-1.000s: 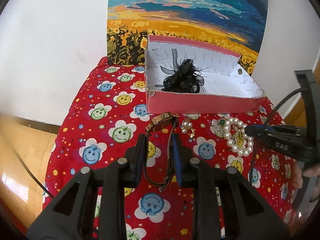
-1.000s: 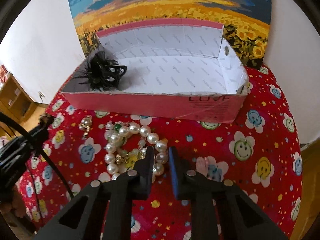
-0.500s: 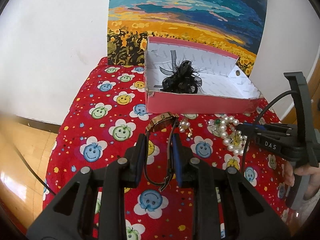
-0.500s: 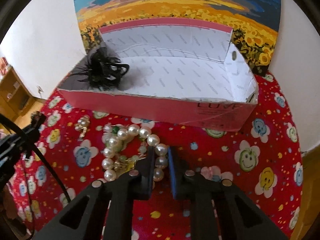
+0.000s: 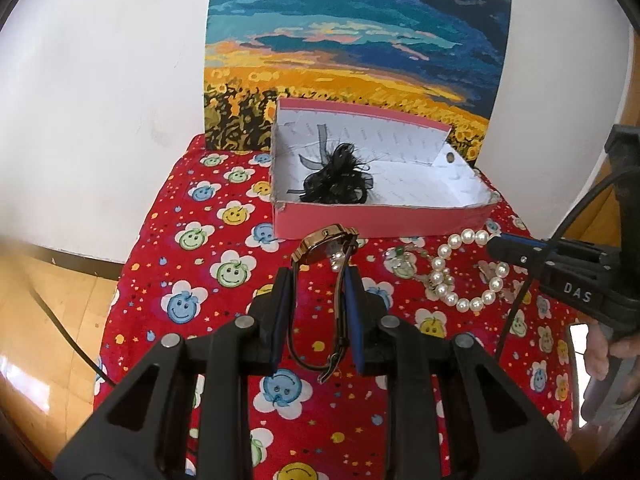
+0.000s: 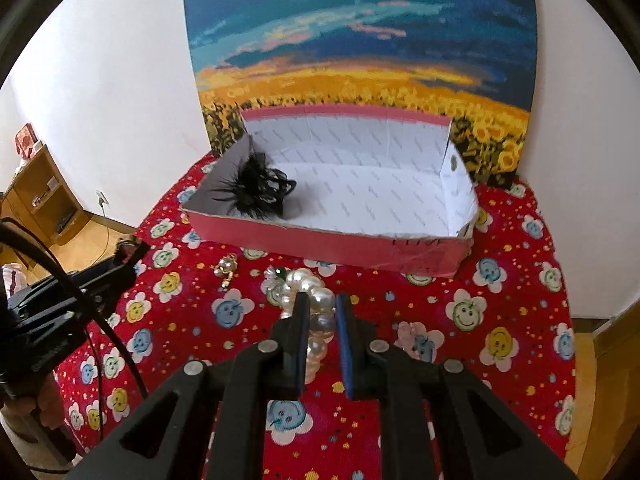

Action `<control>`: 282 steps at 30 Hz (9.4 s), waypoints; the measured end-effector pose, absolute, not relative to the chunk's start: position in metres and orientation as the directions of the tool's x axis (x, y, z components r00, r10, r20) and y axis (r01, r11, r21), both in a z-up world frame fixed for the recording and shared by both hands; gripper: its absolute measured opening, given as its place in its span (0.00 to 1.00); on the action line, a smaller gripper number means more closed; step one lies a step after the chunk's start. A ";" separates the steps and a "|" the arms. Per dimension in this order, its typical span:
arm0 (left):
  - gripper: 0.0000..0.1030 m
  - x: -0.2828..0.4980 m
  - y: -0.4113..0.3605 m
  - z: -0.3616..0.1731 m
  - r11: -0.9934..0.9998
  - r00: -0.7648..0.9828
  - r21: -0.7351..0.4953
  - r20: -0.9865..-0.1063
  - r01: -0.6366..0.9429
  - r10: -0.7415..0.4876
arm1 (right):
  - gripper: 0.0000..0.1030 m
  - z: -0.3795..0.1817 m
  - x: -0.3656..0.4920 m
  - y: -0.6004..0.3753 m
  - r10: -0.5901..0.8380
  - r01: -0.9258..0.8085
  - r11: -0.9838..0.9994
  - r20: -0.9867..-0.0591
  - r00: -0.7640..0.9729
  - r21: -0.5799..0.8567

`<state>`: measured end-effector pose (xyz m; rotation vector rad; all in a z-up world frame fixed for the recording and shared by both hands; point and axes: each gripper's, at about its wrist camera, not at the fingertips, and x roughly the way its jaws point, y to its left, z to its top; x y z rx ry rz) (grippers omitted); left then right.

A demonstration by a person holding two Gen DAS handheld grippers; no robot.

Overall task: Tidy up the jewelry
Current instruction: 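Carry the watch and pearl bracelet into the box and open both grippers, then withdraw both grippers from the box toward the remaining jewelry, then close the right gripper on the pink crystal hair clip while the left gripper grasps a gold earring, then carry the hair clip and gold earring into the pink box and open both grippers, then withdraw both grippers from the box back over the bed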

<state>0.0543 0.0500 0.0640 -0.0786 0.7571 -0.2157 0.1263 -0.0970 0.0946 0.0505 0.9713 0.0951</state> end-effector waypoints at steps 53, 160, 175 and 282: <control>0.10 0.198 -0.064 0.034 0.936 0.595 -0.100 -0.748 0.336 -0.293 | 0.14 0.065 0.241 -0.181 -0.004 0.098 0.993 -0.813 0.582 0.065; 0.23 0.139 0.008 0.013 0.978 0.577 -0.089 -0.796 0.188 -0.184 | 0.18 0.067 0.101 -0.158 0.094 0.086 0.984 -0.867 0.490 0.155; 0.00 0.108 0.022 0.046 0.952 0.616 -0.183 -0.729 0.246 -0.299 | 0.18 0.073 0.096 -0.158 0.107 0.074 0.983 -0.852 0.513 0.168; 0.42 0.132 0.032 0.103 0.956 0.632 -0.161 -0.722 0.243 -0.282 | 0.31 0.137 0.142 -0.151 0.114 0.065 0.978 -0.765 0.634 0.200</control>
